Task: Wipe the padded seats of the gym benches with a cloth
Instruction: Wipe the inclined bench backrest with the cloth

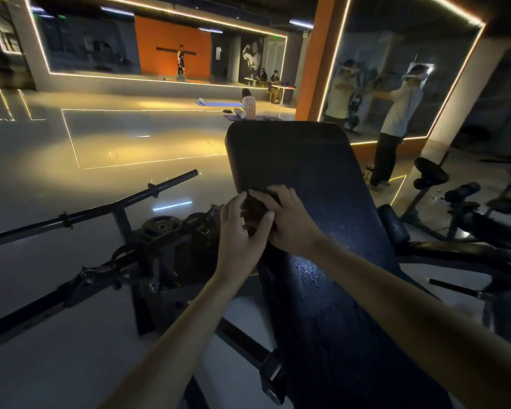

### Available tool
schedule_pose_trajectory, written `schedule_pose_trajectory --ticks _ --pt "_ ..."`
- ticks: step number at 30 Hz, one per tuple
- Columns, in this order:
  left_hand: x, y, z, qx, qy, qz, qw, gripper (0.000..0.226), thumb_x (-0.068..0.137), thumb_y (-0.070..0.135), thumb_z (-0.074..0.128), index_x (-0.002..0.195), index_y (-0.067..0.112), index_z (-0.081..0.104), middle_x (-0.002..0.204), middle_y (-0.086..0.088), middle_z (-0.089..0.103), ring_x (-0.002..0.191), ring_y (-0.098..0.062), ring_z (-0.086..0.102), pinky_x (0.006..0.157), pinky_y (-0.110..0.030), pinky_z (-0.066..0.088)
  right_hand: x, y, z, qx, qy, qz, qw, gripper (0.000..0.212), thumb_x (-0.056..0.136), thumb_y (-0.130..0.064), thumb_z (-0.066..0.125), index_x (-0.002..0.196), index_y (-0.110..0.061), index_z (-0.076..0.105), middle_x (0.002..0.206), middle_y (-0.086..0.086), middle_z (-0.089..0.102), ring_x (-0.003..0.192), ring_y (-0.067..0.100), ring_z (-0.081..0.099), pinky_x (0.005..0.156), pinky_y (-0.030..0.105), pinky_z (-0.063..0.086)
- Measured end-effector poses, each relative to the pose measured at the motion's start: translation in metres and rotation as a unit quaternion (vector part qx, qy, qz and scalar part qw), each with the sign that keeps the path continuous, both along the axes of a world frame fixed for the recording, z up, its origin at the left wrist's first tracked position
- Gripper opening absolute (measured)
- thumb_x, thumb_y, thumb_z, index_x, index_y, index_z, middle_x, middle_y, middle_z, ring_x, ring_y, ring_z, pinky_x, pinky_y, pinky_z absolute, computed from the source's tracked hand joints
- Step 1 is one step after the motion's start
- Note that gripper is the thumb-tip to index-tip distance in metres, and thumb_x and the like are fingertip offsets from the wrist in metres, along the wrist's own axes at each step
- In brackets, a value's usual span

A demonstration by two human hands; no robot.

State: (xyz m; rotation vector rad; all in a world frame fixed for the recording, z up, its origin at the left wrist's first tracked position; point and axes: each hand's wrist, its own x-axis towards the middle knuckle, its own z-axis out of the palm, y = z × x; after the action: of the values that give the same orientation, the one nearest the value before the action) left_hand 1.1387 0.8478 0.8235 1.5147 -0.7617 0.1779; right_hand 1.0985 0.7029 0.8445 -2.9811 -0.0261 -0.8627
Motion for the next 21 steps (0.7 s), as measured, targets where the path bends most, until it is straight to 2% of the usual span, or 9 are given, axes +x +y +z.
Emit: schedule_pose_trajectory --ticks 3,6,8,11,13,14,16,18,21 --pt "0.001 0.000 0.002 0.028 -0.044 -0.003 0.999 0.052 0.089 0.016 0.070 0.137 0.013 0.051 0.131 -0.001 0.049 0.120 -0.008 0.049 0.100 -0.008 0.036 -0.002 -0.004 0.004 0.004 0.040 0.005 0.999 0.089 0.073 -0.049 0.060 0.152 -0.018 0.033 0.134 0.014 0.041 0.114 0.034 0.045 0.097 0.050 0.043" --pt "0.008 0.012 0.007 0.029 -0.036 -0.023 0.999 0.044 0.087 0.009 0.070 0.130 0.015 0.061 0.126 -0.003 0.057 0.111 -0.001 0.054 0.088 -0.001 0.039 -0.018 -0.011 0.016 0.057 0.082 0.048 0.994 0.105 0.072 -0.065 0.068 0.156 -0.023 0.023 0.144 0.008 0.037 0.129 0.028 0.040 0.111 0.041 0.032" --pt "0.017 0.022 0.005 0.020 -0.046 -0.015 0.999 0.035 0.088 0.006 0.068 0.123 0.014 0.067 0.121 -0.004 0.060 0.110 -0.003 0.056 0.084 0.000 0.040 -0.031 -0.017 0.026 0.106 0.076 0.058 0.990 0.097 0.075 -0.064 0.067 0.155 -0.027 0.026 0.150 0.004 0.037 0.135 0.022 0.036 0.115 0.036 0.028" --pt "0.026 0.026 -0.005 0.037 -0.056 0.001 0.998 0.033 0.092 0.007 0.062 0.121 0.022 0.068 0.121 0.003 0.056 0.114 -0.008 0.055 0.092 -0.019 0.049 -0.035 -0.032 0.031 0.140 0.014 -0.008 0.990 0.074 0.086 -0.059 0.053 0.151 -0.027 0.037 0.155 0.004 0.037 0.142 0.022 0.033 0.117 0.040 0.026" --pt "0.024 0.021 -0.014 0.042 -0.060 0.012 0.997 0.035 0.094 0.005 0.057 0.120 0.024 0.069 0.126 0.005 0.053 0.120 -0.015 0.053 0.098 -0.037 0.050 -0.029 -0.045 0.028 0.169 0.016 -0.107 0.980 0.072 0.088 -0.066 0.042 0.152 -0.032 0.035 0.161 0.005 0.027 0.147 0.028 0.025 0.119 0.046 0.024" --pt "0.021 0.017 -0.017 0.041 -0.061 0.016 0.997 0.036 0.094 0.004 0.055 0.120 0.023 0.070 0.130 0.004 0.052 0.125 -0.017 0.050 0.102 -0.041 0.047 -0.026 -0.050 0.026 0.187 0.034 -0.153 0.970 0.071 0.090 -0.069 0.040 0.153 -0.037 0.030 0.164 0.004 0.019 0.149 0.031 0.018 0.119 0.049 0.022" --pt "0.009 0.011 -0.019 0.051 -0.045 0.023 0.997 0.035 0.096 0.012 0.048 0.123 0.019 0.068 0.142 0.001 0.047 0.137 -0.018 0.039 0.111 -0.043 0.040 -0.020 -0.056 0.023 0.200 0.088 -0.215 0.952 0.074 0.090 -0.074 0.038 0.154 -0.042 0.021 0.166 0.003 0.007 0.151 0.033 0.005 0.120 0.053 0.016" --pt "-0.006 0.005 -0.018 0.076 -0.024 0.041 0.996 0.044 0.095 0.031 0.040 0.128 0.015 0.065 0.152 -0.001 0.037 0.146 -0.019 0.023 0.118 -0.047 0.028 -0.017 -0.053 0.020 0.185 0.117 -0.242 0.945 0.075 0.090 -0.074 0.038 0.155 -0.044 0.015 0.166 0.001 0.002 0.152 0.034 0.000 0.120 0.055 0.015" --pt "-0.013 -0.005 -0.015 0.132 -0.116 0.162 0.971 0.053 0.089 0.053 0.049 0.118 0.012 0.066 0.147 -0.011 0.039 0.144 -0.029 0.025 0.119 -0.051 0.020 -0.015 -0.047 0.020 0.173 0.117 -0.259 0.943 0.072 0.092 -0.069 0.040 0.155 -0.046 0.011 0.166 -0.001 0.000 0.151 0.034 -0.001 0.119 0.057 0.018"
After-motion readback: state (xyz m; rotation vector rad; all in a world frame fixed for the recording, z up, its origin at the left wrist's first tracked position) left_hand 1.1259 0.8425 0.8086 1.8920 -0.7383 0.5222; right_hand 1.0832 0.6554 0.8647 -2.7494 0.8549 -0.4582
